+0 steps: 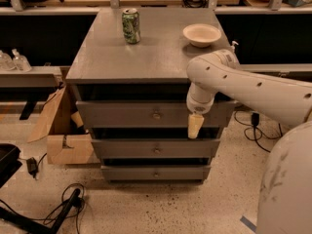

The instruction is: Open top drawer

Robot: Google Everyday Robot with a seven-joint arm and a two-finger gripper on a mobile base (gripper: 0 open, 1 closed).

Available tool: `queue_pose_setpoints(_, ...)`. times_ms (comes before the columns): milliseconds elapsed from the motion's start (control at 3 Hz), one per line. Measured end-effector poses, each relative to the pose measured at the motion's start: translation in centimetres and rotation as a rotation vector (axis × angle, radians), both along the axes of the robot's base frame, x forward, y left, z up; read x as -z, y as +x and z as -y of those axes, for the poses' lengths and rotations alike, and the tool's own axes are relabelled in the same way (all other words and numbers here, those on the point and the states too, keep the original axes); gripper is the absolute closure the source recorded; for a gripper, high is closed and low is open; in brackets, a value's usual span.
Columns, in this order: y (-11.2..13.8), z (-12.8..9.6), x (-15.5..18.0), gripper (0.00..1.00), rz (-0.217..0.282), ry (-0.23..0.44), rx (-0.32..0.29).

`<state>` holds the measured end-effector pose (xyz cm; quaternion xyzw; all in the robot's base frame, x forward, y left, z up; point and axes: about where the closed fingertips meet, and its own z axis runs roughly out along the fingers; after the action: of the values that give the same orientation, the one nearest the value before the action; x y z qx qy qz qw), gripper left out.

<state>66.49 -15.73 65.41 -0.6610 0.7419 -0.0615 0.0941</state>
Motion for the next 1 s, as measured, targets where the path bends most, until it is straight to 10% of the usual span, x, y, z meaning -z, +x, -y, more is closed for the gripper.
queue_pose_setpoints(1000, -2.5, 0.6, -1.6, 1.0, -0.025, 0.003, 0.077)
